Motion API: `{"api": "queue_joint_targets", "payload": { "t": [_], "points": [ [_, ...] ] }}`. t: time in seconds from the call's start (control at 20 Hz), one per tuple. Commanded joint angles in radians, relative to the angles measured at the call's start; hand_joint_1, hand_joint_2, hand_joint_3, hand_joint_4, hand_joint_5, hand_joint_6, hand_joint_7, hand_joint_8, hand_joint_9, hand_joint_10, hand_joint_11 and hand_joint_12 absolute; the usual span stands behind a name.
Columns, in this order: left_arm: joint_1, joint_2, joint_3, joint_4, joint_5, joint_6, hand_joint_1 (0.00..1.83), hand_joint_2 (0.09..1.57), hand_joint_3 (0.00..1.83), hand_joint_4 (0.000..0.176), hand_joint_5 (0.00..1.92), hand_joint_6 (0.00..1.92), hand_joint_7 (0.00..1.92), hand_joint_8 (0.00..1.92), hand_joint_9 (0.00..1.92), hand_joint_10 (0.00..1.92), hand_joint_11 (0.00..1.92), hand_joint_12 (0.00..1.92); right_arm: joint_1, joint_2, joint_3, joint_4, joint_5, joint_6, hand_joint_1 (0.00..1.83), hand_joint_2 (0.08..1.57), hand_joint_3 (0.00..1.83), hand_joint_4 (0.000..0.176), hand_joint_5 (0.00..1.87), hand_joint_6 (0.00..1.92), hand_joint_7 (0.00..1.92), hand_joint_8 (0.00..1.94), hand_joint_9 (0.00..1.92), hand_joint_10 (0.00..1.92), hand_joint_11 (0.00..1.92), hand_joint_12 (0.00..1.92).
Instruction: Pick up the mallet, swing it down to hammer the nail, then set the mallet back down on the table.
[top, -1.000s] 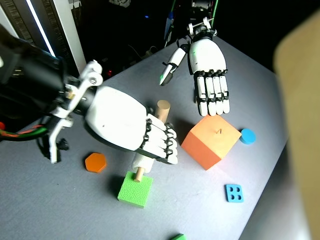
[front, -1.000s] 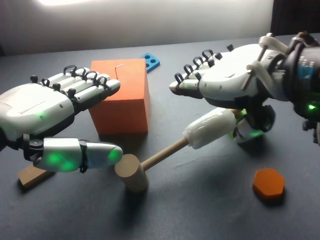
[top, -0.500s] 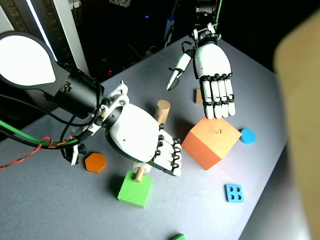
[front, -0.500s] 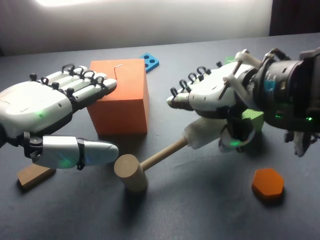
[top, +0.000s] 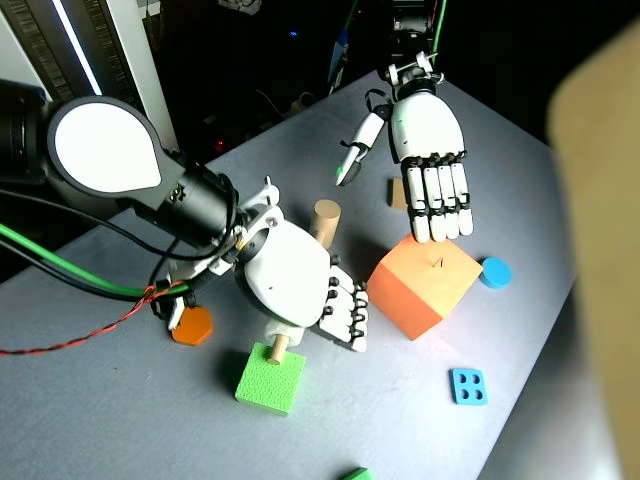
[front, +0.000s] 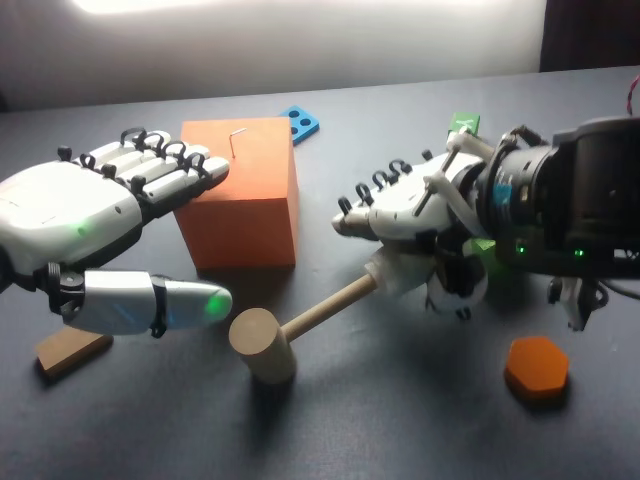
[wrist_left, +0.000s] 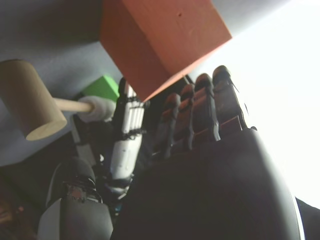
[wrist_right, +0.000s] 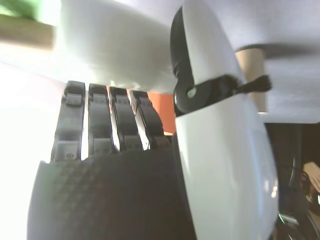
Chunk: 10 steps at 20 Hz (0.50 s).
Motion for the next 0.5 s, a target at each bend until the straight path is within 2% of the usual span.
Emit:
{"api": "queue_joint_targets", "payload": {
  "t": [0.0, 0.45],
  "points": [
    [-0.005, -0.002, 0.006, -0.010, -0.114, 0.000, 0.00, 1.06, 0.01, 0.000, 0.00, 0.00, 0.00, 0.00, 0.00, 0.00, 0.00, 0.00, 0.003, -0.002, 0.007, -0.030, 0.053, -0.002, 1.24, 1.02, 0.02, 0.000, 0.00, 0.00, 0.00, 0.00, 0.00, 0.00, 0.00, 0.00],
    [0.006, -0.013, 0.010, -0.010, -0.114, 0.000, 0.00, 1.06, 0.01, 0.000, 0.00, 0.00, 0.00, 0.00, 0.00, 0.00, 0.00, 0.00, -0.012, -0.042, 0.045, -0.030, 0.085, 0.009, 1.23, 1.03, 0.02, 0.000, 0.00, 0.00, 0.00, 0.00, 0.00, 0.00, 0.00, 0.00]
  ]
}}
